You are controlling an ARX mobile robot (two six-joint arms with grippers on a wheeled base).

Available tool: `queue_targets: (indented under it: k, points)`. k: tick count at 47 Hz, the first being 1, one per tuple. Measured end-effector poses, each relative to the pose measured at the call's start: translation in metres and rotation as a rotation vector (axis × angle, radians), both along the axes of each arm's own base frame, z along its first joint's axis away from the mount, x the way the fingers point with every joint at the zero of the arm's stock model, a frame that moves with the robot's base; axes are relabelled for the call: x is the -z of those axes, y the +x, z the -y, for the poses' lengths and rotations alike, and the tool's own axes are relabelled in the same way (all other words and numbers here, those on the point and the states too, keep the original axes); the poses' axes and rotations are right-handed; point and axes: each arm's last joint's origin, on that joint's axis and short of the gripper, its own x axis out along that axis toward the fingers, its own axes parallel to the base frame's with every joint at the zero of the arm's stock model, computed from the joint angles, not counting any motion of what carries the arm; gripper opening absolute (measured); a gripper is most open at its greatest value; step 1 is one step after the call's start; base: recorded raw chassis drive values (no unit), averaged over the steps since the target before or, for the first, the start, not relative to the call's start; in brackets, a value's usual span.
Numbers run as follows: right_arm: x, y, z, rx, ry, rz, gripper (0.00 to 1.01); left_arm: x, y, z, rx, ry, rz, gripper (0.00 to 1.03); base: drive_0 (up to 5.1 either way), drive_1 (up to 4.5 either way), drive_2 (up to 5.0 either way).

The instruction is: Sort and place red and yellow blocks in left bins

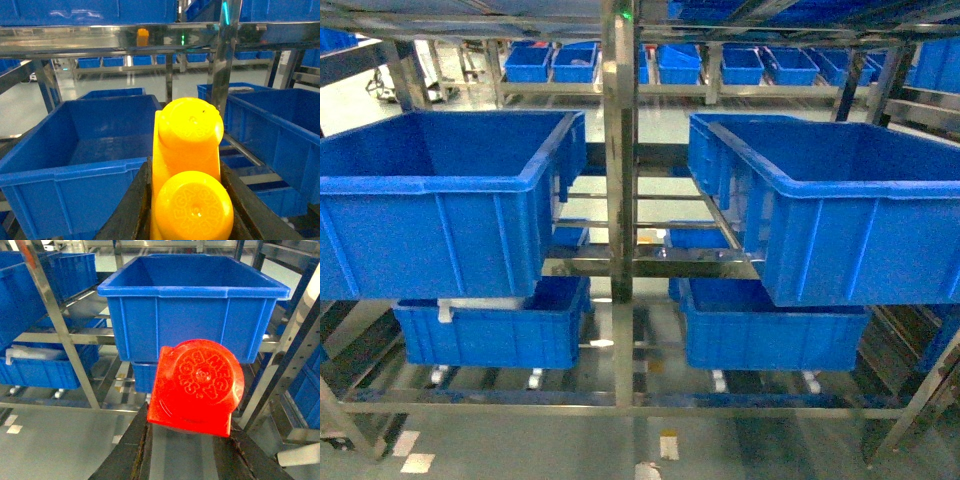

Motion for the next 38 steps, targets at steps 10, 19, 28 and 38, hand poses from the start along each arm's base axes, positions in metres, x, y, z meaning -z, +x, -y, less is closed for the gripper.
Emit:
queue_targets:
  k: [10,19,28,38]
  points:
    - [0.0004,0.0,0.0,0.001,0.002,-0.003,0.27,-0.0002,-0.0003,0.0013,0.015,0.0,0.002,0.27,0.0,1.18,-1.2]
    - [0.0,0.0,0.0,0.001,0.0,0.0,0.27,-0.0008,-0.0007,0.0012,0.014,0.0,0.006,0.27,0.0,4.34,-4.3]
    - [0.0001,0.0,0.0,0.001,0.0,-0.001,0.27,-0.0007,-0.0005,0.0012,0.014,-0.001,0.006,0.27,0.1,4.39,-4.3]
    - [0.0002,0.0,0.0,0.001,0.0,-0.001,0.27,-0.0004,-0.0006,0.0012,0.014,0.0,0.005,0.27,0.1,4.38,-4.3]
